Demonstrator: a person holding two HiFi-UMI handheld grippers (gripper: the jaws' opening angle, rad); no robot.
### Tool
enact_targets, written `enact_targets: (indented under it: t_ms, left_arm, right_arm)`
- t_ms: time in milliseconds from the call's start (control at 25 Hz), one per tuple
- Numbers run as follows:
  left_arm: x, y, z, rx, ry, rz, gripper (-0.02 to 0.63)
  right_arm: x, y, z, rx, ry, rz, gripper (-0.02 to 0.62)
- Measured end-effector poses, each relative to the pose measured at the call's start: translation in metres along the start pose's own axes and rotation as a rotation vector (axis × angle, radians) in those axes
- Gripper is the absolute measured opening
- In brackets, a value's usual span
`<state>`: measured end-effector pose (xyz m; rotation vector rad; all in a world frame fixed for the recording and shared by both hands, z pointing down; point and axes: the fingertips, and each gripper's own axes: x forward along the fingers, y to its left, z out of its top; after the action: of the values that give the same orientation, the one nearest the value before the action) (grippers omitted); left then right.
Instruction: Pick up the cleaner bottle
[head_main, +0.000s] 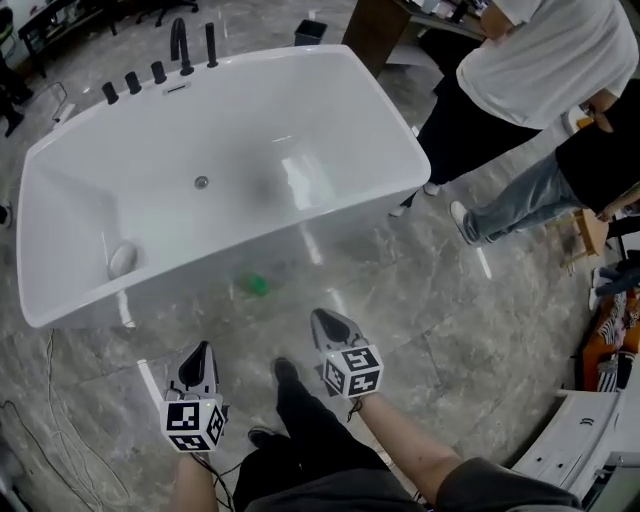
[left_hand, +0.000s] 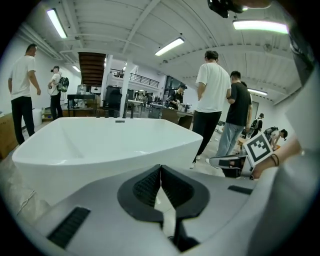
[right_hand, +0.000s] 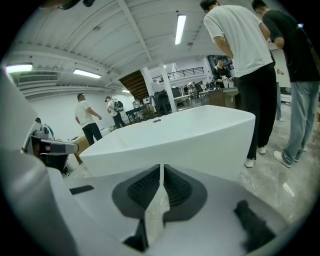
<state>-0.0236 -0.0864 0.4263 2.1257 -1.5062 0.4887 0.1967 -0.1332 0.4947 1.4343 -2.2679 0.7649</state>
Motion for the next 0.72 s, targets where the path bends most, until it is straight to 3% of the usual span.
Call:
enact_targets:
  t_ms: [280,400,720]
  left_arm:
    - [0.021,0.03,-0.073,-0.024,0.005,0.022,0.014]
    - [0.027,0.045,-0.104,-0.051,0.007,0.04,0.014]
    - [0.087,0.087,-0.163,-0.067,-0.012,0.073,0.015]
  right_arm:
    - [0.05,0.019,-0.07,-0.053,0.045,0.028,0.039]
    - [0.069,0.022,-0.106,-0.044,0.078,0.036,0.137]
    - [0.144,0.004,-0.18,-0.087,0.118,0.032,0.262]
